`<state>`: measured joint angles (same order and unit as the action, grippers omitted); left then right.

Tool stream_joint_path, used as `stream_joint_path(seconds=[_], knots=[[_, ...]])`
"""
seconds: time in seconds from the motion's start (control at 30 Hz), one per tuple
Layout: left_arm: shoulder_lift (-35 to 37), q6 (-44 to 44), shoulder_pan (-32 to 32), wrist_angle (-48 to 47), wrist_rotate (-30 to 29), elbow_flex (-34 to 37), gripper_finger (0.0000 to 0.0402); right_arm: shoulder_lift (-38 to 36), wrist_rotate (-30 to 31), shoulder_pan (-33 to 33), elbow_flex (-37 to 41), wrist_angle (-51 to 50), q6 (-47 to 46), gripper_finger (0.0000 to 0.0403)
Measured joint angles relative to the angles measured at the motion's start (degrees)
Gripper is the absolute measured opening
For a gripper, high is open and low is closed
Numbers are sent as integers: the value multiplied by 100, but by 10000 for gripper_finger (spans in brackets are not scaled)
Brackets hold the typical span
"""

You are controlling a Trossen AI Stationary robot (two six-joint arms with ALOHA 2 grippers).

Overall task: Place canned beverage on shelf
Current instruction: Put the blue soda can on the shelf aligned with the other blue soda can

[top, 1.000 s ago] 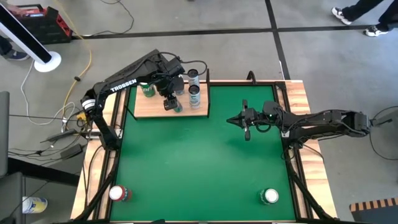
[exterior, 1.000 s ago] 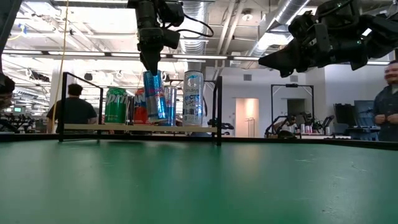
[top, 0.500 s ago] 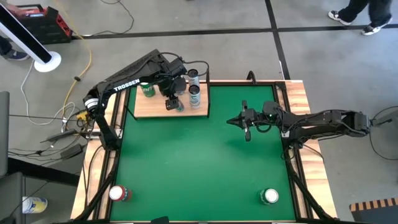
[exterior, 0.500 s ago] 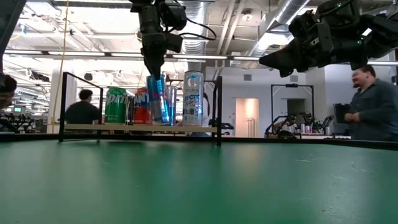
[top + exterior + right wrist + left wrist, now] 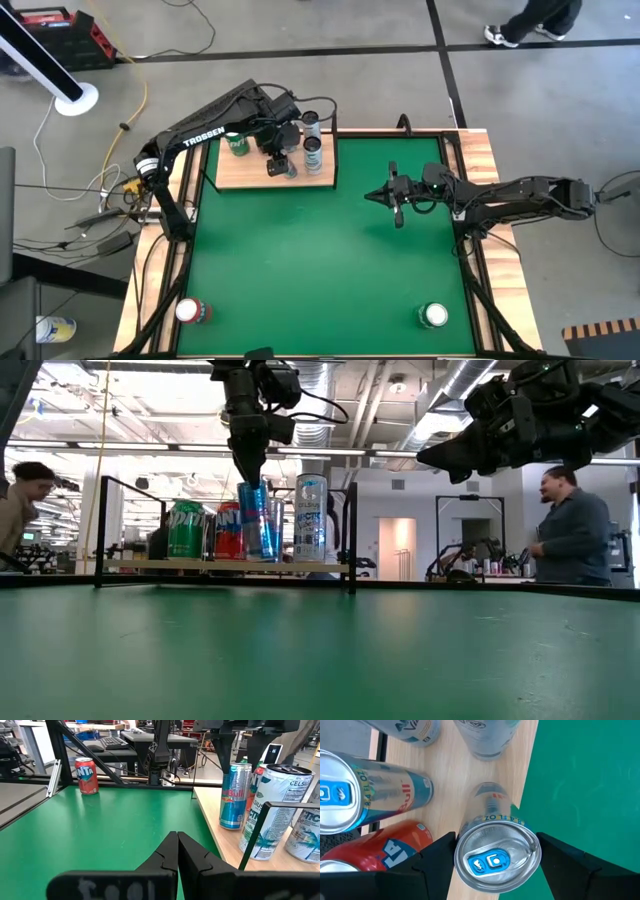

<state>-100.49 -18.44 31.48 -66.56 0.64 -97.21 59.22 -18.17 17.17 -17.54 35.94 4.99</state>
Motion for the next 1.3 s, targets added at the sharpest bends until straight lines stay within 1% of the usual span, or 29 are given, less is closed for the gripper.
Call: stream_joint_path(seconds=[0.27,0.37,0.53,0.63,0.83,1.0,1.17,1.3], knots=[[0,-43,0,87,-40,0,247,0,0,-28,0,-24,-23,27],[0,-13,-4,111,-149,0,265,0,-2,-28,0,-31,-2,27],[0,-10,-3,184,-205,0,308,0,-4,-28,0,-105,7,27],[0,-86,-4,192,-222,0,324,2,-4,-28,-1,-207,28,27],[0,-135,-4,164,-420,0,329,2,-7,-28,-1,-253,107,27],[0,8,-4,192,-435,0,329,2,-7,-28,-2,-241,107,27],[0,497,-2,209,-230,0,329,2,-4,-28,0,-238,107,27],[0,965,-2,289,-284,0,330,2,-7,-28,0,-243,107,27]])
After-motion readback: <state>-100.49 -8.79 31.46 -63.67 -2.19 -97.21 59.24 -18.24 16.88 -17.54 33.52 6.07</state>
